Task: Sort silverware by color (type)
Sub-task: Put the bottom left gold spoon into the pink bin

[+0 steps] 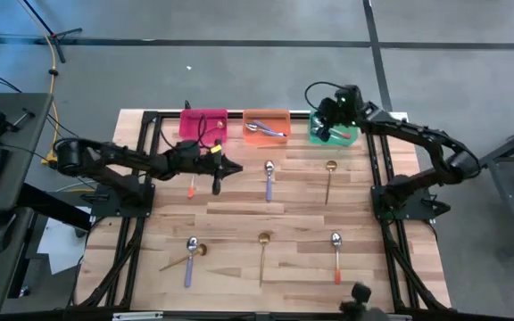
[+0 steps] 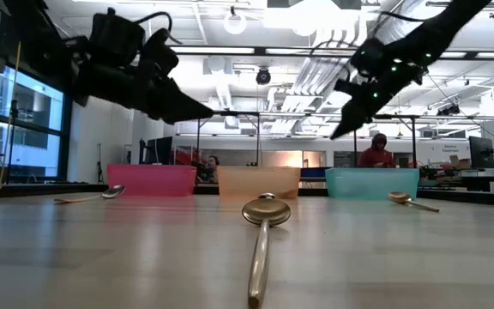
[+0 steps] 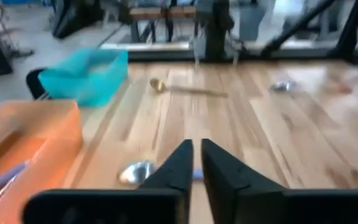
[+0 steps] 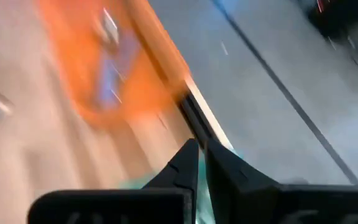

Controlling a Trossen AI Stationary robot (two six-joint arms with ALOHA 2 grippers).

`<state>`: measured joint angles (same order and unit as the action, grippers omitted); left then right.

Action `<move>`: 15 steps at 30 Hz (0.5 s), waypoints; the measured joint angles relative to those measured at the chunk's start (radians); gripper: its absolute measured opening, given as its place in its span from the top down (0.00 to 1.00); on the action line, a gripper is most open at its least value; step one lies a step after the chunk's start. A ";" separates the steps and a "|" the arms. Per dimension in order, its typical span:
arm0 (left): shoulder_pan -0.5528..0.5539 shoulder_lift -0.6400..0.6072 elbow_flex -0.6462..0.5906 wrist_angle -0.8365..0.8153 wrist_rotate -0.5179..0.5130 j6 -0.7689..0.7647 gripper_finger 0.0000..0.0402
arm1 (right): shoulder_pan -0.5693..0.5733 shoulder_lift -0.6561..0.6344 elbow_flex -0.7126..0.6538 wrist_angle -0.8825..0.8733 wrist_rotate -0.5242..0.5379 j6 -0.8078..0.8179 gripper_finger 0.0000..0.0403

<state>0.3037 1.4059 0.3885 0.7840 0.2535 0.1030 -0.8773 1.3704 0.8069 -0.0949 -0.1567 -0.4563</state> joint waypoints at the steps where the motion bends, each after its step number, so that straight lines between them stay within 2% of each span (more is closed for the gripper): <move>1: -0.019 -0.026 0.000 -0.052 -0.030 0.008 0.98 | 0.005 -0.017 -0.033 0.062 -0.052 0.027 0.98; 4: -0.088 -0.109 0.009 -0.237 -0.107 0.006 0.99 | 0.047 -0.048 -0.151 0.279 -0.135 0.108 1.00; 9: -0.252 -0.212 0.099 -0.675 -0.287 -0.073 1.00 | 0.161 -0.063 -0.289 0.614 -0.141 0.191 0.99; 12: -0.368 -0.233 0.175 -0.914 -0.409 -0.189 1.00 | 0.222 -0.063 -0.308 0.698 -0.142 0.214 1.00; 15: -0.481 -0.234 0.251 -1.100 -0.442 -0.356 0.98 | 0.271 -0.063 -0.305 0.705 -0.140 0.213 1.00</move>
<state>-0.1771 1.1723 0.6398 -0.3163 -0.1889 -0.2530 -0.6064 1.3071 0.5015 0.6105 -0.2967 -0.2430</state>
